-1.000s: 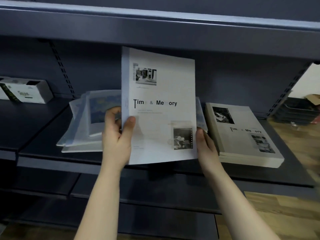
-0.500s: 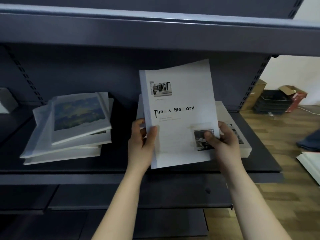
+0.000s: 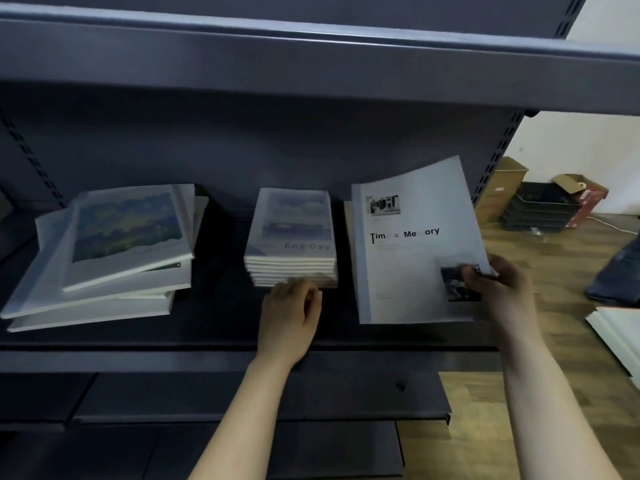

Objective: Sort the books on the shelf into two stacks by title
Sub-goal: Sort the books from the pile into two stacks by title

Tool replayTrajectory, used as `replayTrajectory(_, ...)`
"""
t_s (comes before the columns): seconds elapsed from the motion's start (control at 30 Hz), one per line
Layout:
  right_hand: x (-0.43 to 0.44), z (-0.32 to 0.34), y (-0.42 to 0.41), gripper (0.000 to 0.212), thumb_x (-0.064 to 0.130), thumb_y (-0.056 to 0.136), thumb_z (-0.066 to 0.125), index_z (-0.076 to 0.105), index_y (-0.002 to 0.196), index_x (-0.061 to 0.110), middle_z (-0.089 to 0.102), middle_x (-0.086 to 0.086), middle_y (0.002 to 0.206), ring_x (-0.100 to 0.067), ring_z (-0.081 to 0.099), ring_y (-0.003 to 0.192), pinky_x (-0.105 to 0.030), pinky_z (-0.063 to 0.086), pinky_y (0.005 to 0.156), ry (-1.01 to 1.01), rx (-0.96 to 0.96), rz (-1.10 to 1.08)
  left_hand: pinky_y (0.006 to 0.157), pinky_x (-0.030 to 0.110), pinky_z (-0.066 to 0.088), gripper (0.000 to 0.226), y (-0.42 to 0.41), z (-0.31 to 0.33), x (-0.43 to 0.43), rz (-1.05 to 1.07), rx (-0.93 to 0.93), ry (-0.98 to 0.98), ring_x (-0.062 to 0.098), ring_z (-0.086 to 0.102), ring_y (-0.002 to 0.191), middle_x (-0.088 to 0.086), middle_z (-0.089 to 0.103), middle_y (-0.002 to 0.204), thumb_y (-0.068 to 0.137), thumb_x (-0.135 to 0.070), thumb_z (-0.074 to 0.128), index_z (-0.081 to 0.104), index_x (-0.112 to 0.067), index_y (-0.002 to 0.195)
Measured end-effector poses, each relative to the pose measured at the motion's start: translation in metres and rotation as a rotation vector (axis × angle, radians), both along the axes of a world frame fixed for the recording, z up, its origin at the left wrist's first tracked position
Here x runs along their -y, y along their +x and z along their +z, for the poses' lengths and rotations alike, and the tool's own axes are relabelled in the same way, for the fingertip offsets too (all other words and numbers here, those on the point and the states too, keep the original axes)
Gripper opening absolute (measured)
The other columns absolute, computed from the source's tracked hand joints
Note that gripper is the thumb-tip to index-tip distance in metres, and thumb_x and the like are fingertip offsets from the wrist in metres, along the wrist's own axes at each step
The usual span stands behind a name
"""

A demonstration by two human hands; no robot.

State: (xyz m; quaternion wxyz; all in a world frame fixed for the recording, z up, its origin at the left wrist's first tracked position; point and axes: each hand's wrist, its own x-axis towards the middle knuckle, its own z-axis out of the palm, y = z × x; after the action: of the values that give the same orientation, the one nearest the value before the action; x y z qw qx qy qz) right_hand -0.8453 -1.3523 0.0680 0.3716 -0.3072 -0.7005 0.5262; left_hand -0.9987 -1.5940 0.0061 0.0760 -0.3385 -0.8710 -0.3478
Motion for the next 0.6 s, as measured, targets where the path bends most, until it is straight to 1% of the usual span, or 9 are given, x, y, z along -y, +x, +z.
replayTrajectory(0.1,-0.003,-0.008,-0.003,0.006,0.013,0.084,0.065,0.065,0.081,0.019,0.066,0.005,0.072,-0.026,0.063,0.074,-0.029,0.04,0.06,0.235,0.191,-0.091,0.077,0.032,0.041,0.026,-0.001,-0.005,-0.001,0.048,-0.065,-0.026,0.013,0.046,0.085,-0.008,0.055,0.088,0.093,-0.037,0.033,0.055,-0.023,0.088)
replayTrajectory(0.13,-0.003,-0.01,-0.004,0.008,0.014,0.084,0.065,0.063,0.079,0.019,0.064,0.004,0.069,-0.027,0.06,0.071,-0.028,0.037,0.056,0.316,0.252,-0.118,0.077,0.032,0.041,0.024,0.0,-0.006,-0.001,0.062,-0.067,-0.04,0.013,0.046,0.086,-0.008,0.054,0.09,0.093,-0.036,0.034,0.054,-0.023,0.089)
replayTrajectory(0.2,-0.002,-0.013,-0.008,0.01,0.015,0.083,0.066,0.06,0.075,0.019,0.061,-0.003,0.068,-0.029,0.055,0.067,-0.027,0.033,0.051,0.434,0.325,-0.157,0.078,0.032,0.041,0.017,0.0,-0.006,-0.001,0.075,-0.071,-0.062,0.013,0.045,0.086,-0.008,0.054,0.092,0.092,-0.032,0.04,0.054,-0.023,0.089)
replayTrajectory(0.23,-0.003,-0.014,-0.01,0.01,0.015,0.082,0.067,0.061,0.074,0.016,0.061,-0.006,0.07,-0.031,0.054,0.067,-0.027,0.033,0.051,0.468,0.345,-0.178,0.079,0.032,0.041,0.015,0.001,-0.007,-0.001,0.078,-0.076,-0.067,0.013,0.045,0.087,-0.008,0.054,0.092,0.091,-0.031,0.042,0.055,-0.023,0.089)
replayTrajectory(0.3,-0.008,-0.02,-0.014,0.012,0.014,0.078,0.07,0.064,0.076,0.005,0.061,-0.014,0.076,-0.036,0.053,0.076,-0.033,0.036,0.055,0.53,0.373,-0.215,0.079,0.032,0.041,0.009,0.0,-0.009,0.0,0.084,-0.081,-0.069,0.015,0.047,0.087,-0.007,0.054,0.093,0.09,-0.027,0.048,0.055,-0.023,0.09)
replayTrajectory(0.4,-0.013,-0.026,-0.016,0.026,0.021,0.076,0.074,0.066,0.092,0.003,0.062,-0.02,0.094,-0.04,0.052,0.096,-0.041,0.041,0.072,0.575,0.465,-0.247,0.079,0.03,0.04,0.005,-0.002,-0.01,0.002,0.084,-0.064,-0.047,0.014,0.047,0.089,-0.008,0.055,0.093,0.089,-0.025,0.052,0.057,-0.022,0.091)
replayTrajectory(0.5,-0.012,-0.027,-0.011,0.048,0.02,0.07,0.081,0.055,0.104,-0.002,0.055,-0.024,0.102,-0.042,0.05,0.098,-0.045,0.039,0.079,0.586,0.422,-0.273,0.081,0.029,0.039,0.007,-0.002,-0.011,0.002,0.084,-0.039,-0.043,0.012,0.046,0.091,-0.009,0.055,0.094,0.09,-0.024,0.051,0.057,-0.023,0.093)
replayTrajectory(0.53,-0.012,-0.027,-0.008,0.05,0.018,0.069,0.082,0.052,0.105,-0.001,0.054,-0.023,0.103,-0.042,0.05,0.098,-0.045,0.039,0.078,0.597,0.386,-0.273,0.081,0.029,0.039,0.007,-0.002,-0.011,0.002,0.084,-0.037,-0.049,0.012,0.046,0.091,-0.009,0.055,0.094,0.09,-0.024,0.051,0.057,-0.023,0.093)
replayTrajectory(0.6,-0.011,-0.026,-0.004,0.042,0.017,0.073,0.08,0.056,0.104,0.003,0.055,-0.018,0.105,-0.04,0.053,0.097,-0.041,0.042,0.076,0.58,0.355,-0.205,0.081,0.029,0.039,0.007,-0.002,-0.011,0.002,0.084,-0.039,-0.057,0.012,0.047,0.091,-0.009,0.055,0.095,0.089,-0.023,0.052,0.057,-0.023,0.093)
